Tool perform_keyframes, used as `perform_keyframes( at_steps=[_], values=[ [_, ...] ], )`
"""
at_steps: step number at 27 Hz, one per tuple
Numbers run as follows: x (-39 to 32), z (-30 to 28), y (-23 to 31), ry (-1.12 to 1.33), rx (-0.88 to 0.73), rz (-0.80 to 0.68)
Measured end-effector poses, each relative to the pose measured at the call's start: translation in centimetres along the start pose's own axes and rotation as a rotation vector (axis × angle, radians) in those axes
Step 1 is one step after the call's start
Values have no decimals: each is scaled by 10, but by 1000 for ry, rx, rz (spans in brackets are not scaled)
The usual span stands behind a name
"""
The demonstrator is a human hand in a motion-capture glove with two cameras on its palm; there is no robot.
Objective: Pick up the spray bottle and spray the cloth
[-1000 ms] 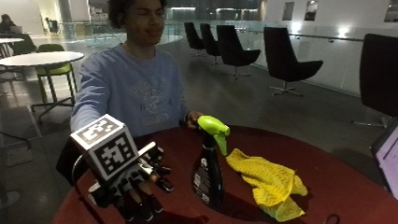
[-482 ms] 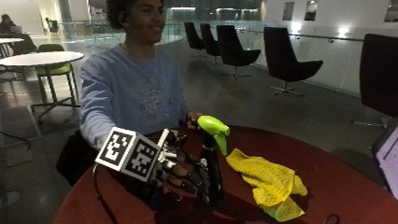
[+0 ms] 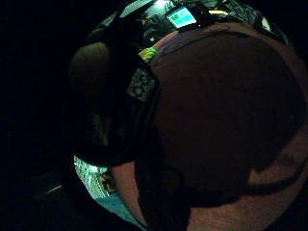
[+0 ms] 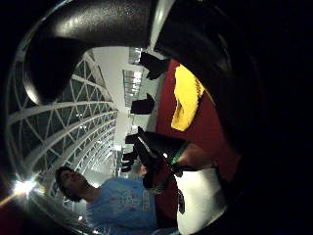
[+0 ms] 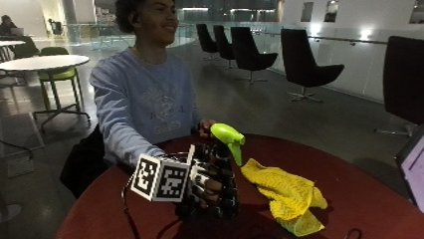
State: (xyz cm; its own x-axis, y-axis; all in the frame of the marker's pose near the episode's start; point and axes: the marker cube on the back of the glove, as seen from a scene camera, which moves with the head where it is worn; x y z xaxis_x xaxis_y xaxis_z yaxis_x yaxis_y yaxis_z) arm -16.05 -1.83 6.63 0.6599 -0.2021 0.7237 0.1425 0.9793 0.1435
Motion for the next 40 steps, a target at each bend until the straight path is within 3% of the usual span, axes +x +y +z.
perform_keyframes(
  at_steps=[18, 30, 40],
  values=[
    [6, 22, -17, -145, 99, -25],
    [-46, 29, -8, -310, -102, -93],
    [-59, 47, -10, -295, -337, 112]
  ],
)
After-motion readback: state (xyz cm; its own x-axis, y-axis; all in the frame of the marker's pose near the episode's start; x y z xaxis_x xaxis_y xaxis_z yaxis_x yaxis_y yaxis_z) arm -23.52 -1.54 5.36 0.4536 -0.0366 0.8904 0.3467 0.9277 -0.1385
